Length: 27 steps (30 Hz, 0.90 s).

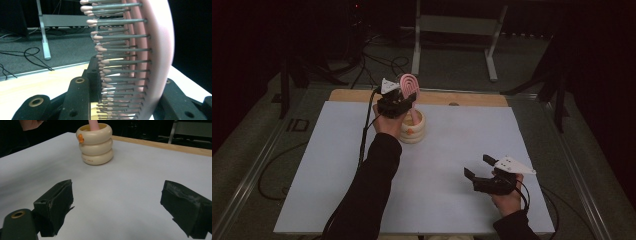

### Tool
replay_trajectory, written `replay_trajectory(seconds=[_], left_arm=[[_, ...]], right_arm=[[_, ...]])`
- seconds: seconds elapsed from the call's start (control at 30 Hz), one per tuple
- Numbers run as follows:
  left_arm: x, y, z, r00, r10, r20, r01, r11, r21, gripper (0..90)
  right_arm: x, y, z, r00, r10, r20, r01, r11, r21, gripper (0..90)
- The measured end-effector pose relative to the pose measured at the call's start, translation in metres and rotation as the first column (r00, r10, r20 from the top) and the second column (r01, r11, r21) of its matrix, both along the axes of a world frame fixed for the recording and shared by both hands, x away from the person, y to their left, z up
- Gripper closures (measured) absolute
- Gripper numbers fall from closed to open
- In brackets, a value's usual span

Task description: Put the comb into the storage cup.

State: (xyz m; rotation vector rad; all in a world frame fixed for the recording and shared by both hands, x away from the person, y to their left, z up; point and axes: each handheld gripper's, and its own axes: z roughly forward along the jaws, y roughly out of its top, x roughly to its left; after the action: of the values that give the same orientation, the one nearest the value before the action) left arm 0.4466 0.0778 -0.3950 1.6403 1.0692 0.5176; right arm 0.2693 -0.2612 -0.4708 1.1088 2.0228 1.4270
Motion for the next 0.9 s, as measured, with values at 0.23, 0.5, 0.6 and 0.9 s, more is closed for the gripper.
replay_trajectory(seconds=[0.23, 0.5, 0.6, 0.9], left_arm=[[0.0, -0.0014, -0.0014, 1.0, -0.003, -0.004, 0.003, 1.0, 0.005, 64.8], [0.0001, -0.0025, -0.0043, 1.0, 0.0, -0.01, 0.0, 1.0, 0.007, 64.8], [0.0003, -0.0026, -0.0047, 0.9999, 0.001, -0.01, -0.001, 1.0, 0.009, 64.8], [0.0011, -0.0034, -0.0083, 0.9998, 0.002, -0.021, -0.002, 1.0, 0.009, 64.8]], right_arm=[[-0.0001, 0.0006, -0.0001, 1.0, 0.001, -0.001, -0.001, 1.0, -0.001, 10.7], [0.0002, 0.0008, -0.0006, 1.0, 0.001, -0.003, -0.001, 1.0, -0.006, 10.8], [0.0002, 0.0011, -0.0008, 1.0, 0.001, -0.005, -0.001, 1.0, -0.006, 10.8], [0.0002, 0.0011, -0.001, 1.0, 0.002, -0.007, -0.002, 1.0, -0.005, 10.8]])
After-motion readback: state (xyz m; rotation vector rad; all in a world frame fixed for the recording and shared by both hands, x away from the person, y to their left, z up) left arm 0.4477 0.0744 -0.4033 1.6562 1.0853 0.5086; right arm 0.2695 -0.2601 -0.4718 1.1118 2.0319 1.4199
